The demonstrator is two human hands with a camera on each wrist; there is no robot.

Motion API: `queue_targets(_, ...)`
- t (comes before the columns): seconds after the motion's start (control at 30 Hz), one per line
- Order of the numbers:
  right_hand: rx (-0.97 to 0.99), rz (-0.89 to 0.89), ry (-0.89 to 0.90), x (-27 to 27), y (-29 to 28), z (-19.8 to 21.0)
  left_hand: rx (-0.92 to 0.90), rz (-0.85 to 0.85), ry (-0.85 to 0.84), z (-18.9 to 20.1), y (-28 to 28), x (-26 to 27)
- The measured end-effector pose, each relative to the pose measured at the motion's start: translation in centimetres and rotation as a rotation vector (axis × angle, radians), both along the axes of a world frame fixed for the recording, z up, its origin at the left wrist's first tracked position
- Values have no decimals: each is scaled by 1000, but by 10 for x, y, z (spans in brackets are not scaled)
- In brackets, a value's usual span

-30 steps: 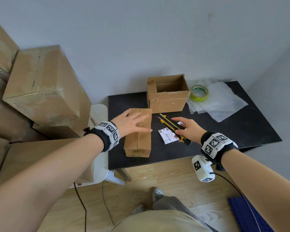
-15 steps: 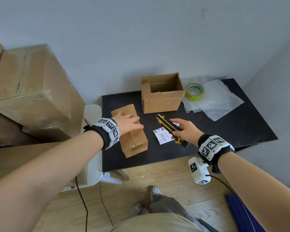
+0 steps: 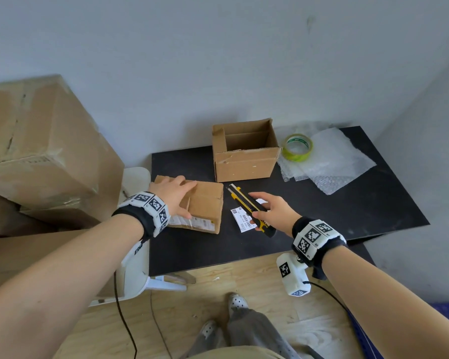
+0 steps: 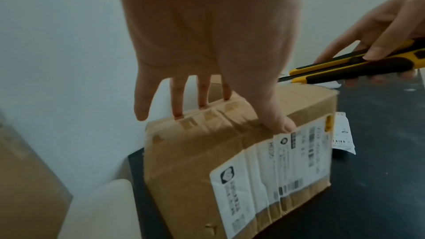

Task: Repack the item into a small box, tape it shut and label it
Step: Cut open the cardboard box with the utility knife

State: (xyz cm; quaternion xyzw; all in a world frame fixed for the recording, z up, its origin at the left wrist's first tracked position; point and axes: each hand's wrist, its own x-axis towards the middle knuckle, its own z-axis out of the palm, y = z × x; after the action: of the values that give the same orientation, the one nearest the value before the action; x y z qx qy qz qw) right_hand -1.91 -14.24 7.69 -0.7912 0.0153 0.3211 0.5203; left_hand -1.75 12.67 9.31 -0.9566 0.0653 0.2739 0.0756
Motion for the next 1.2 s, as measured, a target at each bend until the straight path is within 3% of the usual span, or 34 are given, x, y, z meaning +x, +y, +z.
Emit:
queue_targets(0.3, 47, -6, 42, 5, 2, 2, -124, 46, 53, 7, 9, 8)
queue_targets(1.2, 57, -16, 89, 4, 7, 15, -149, 63, -2, -2, 14, 0)
